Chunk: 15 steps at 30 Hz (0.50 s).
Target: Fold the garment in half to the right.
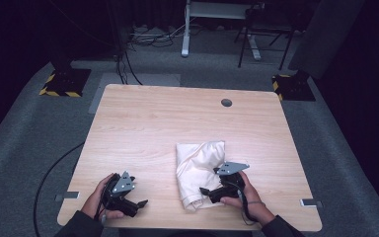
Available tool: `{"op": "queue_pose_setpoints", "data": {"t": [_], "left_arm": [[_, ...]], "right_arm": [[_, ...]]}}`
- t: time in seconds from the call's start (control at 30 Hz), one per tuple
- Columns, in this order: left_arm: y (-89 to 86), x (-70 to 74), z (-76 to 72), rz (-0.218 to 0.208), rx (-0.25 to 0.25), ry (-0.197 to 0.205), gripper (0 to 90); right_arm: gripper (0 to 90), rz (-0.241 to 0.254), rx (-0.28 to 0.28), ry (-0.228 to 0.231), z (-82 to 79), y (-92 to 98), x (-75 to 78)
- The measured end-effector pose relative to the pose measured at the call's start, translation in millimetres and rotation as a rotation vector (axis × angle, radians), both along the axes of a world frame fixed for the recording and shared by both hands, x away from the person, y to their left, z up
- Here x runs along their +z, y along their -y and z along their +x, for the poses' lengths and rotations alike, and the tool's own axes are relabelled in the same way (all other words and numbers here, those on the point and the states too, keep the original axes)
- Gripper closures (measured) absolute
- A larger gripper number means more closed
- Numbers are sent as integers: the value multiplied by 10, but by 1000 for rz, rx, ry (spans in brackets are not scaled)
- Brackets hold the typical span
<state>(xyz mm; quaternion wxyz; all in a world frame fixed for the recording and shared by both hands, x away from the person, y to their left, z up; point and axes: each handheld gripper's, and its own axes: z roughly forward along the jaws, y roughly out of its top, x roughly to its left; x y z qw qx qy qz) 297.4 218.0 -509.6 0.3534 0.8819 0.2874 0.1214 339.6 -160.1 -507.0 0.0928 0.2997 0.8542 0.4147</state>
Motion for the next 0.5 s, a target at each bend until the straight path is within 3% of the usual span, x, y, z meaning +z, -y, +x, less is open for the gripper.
{"op": "queue_pose_setpoints", "data": {"t": [0.2, 0.5], "left_arm": [[-3, -3, 30, 2, -4, -11, 47], [-2, -7, 50, 2, 6, -15, 30]], "right_arm": [[64, -7, -104, 5, -171, -34, -1], [58, -33, -160, -12, 48, -239, 22]]}}
